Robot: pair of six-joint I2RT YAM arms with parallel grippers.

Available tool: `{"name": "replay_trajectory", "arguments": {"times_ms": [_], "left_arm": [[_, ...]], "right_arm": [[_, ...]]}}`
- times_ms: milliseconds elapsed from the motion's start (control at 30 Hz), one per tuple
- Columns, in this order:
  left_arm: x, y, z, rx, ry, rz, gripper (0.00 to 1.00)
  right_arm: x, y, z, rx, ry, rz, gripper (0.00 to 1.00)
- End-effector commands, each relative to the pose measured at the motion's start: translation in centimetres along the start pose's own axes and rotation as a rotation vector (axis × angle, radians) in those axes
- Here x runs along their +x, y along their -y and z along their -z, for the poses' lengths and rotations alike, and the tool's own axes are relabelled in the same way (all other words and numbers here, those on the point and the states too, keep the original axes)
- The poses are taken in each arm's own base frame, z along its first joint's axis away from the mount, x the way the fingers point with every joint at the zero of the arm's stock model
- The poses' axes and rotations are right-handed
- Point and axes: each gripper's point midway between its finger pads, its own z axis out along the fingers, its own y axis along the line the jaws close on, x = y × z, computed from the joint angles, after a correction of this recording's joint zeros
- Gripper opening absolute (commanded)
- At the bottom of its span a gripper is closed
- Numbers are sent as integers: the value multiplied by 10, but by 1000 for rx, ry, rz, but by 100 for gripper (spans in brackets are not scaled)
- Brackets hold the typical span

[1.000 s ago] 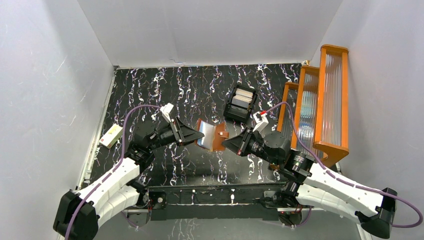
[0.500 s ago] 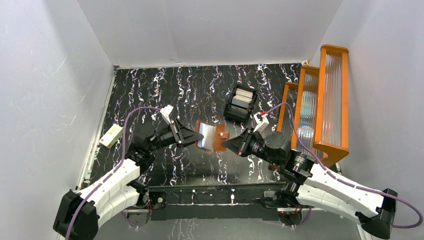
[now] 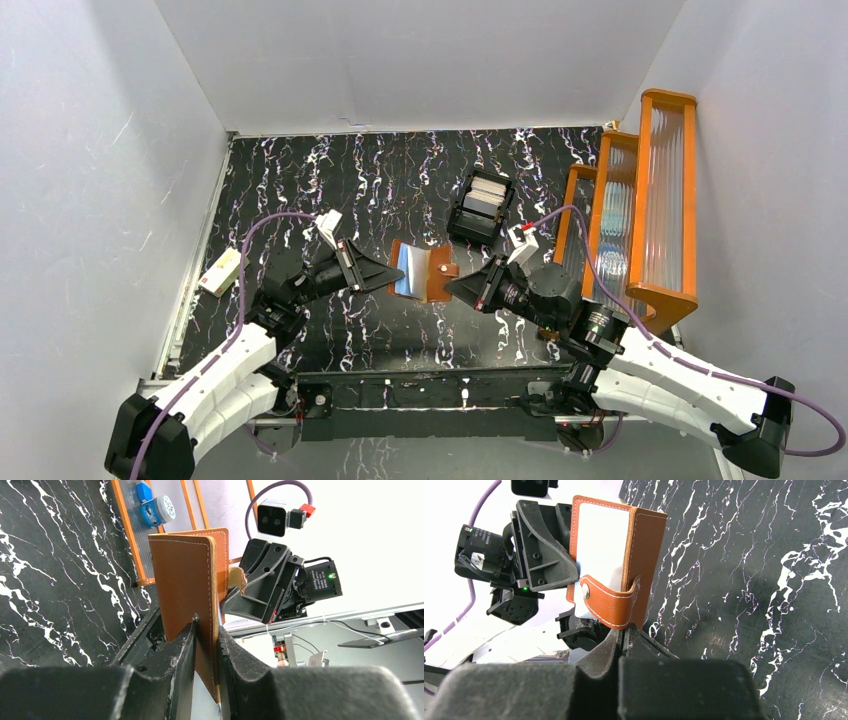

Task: Put the credit cards into the card holder
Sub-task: Open the card holder at the center of the board.

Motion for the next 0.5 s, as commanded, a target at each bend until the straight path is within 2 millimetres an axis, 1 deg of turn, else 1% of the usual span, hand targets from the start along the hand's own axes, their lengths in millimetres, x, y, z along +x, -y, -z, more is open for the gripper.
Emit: {"name": "replay_trajectory", "arguments": {"times_ms": [0,67,133,200,300,333,367,433,467], "left_arm": [[0,14,2,78,0,-25,15],[0,15,2,81,0,-29,8],[0,13,2,66,-4,-35,4],[0,6,0,23,-12,-45,2],[0,-13,0,-100,-32,-55,0],[-3,-16,0,-132,-34,-83,0],[-3,-21,1,-166,-40,-94,0],[-4,-27,3,-216,-49,-112,0],[-5,-30,4,-240,-49,-117,0]], "right_arm": [[-6,-6,-2,-20,24,-10,0],[-5,-5,-3,-18,23,-11,0],[-5,-4,-3,-14,25,-12,0],[-5,-3,-3,-9,24,-9,0],[-4,1,-5,20,14,0,2],[-4,2,-5,31,10,4,4],[-4,4,-6,43,7,5,8],[-4,8,-7,78,-1,13,23],[-4,12,-7,108,-6,21,28]]}}
